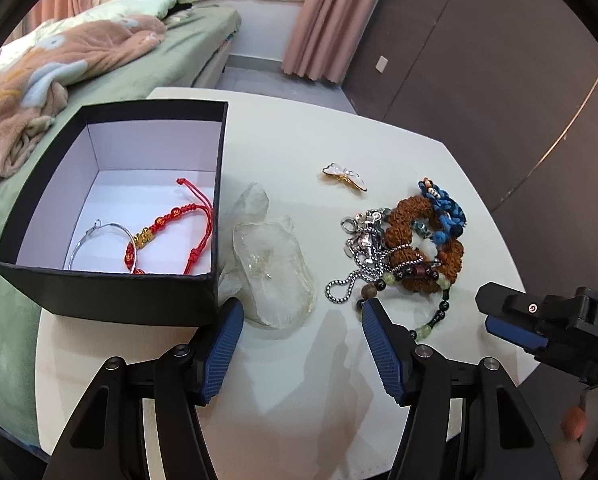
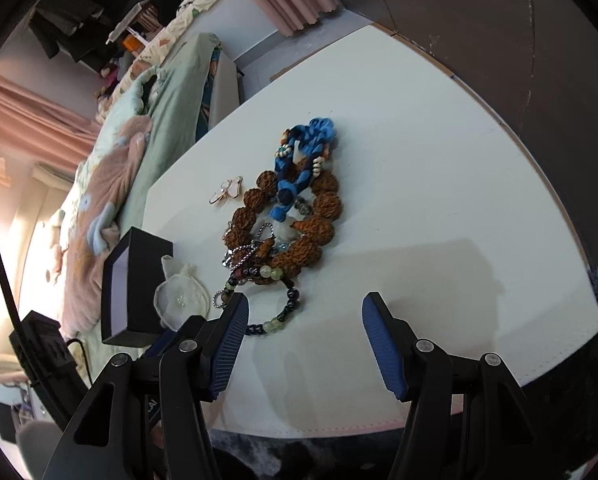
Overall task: Organize jewelry
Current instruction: 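Move both grippers back over the remaining jewelry pile, then grasp the dark beaded bracelet with the right gripper while the left grasps the clear pouch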
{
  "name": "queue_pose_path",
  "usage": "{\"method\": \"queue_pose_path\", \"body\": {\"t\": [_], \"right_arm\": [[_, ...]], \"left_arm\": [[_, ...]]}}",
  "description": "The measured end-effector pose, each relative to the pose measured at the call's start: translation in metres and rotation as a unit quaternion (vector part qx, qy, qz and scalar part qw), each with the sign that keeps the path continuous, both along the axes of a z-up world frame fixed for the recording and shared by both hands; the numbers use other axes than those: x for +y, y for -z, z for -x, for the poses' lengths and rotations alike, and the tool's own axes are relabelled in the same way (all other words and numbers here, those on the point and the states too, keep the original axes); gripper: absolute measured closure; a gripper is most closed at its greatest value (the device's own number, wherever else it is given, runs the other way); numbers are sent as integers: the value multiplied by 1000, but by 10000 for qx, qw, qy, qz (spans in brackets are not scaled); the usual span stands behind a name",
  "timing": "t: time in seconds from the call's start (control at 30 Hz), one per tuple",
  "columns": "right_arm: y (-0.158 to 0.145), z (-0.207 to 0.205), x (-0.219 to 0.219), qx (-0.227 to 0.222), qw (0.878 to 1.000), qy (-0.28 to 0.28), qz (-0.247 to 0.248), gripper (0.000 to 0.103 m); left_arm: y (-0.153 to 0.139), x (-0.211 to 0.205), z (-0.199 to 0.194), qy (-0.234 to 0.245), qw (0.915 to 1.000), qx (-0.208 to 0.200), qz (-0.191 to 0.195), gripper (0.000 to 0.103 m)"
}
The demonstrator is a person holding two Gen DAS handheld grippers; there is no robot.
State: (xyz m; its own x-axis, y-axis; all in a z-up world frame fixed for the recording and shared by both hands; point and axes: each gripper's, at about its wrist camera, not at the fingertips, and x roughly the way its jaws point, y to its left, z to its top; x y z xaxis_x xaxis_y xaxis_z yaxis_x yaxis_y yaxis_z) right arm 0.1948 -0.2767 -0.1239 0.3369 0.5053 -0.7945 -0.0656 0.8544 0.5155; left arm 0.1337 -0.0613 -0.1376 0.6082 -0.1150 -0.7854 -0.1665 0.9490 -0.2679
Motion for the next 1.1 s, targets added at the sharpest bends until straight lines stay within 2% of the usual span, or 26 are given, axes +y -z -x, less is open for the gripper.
{"method": "queue_pose_path", "body": {"t": [0.17,0.2,0.27,0.3,0.33,0.37,0.4,0.5,0.83,0.93,1.0,1.1], "right_arm": [[2,-1,7,7,9999,-66,137,42],[2,-1,7,12,9999,-69,145,42],[3,-1,8,17,9998,-62,165,42],[4,0,7,24,9998,-56,177,42],[4,-1,7,34,9998,-49,182,42],[4,-1,6,36,9998,-47,183,42],[4,-1,7,33,9998,-48,187,42],[6,-3,8,41,9998,-67,188,42],[12,-7,17,57,9998,-137,115,44],[12,-7,23,21,9997,-209,158,55],[14,-8,27,45,9995,-281,145,71],[16,-9,31,83,9993,-326,158,88]], "left_arm": [[0,-3,-1,-70,9998,-54,-187,42],[0,-2,-2,-94,9997,-60,-234,46],[0,0,-2,-208,9992,-63,-339,59],[1,4,-3,-290,9989,-56,-369,75],[1,9,-3,-388,9986,-39,-355,99],[4,17,-4,-436,9989,33,-149,103],[5,24,-3,-480,9988,4,76,103],[5,34,-3,-502,9983,31,306,103],[-19,31,7,-162,9969,-393,666,103],[-26,33,10,-76,9955,-511,796,103],[-35,35,13,28,9939,-653,885,103],[-49,37,14,195,9914,-857,967,103]]}}
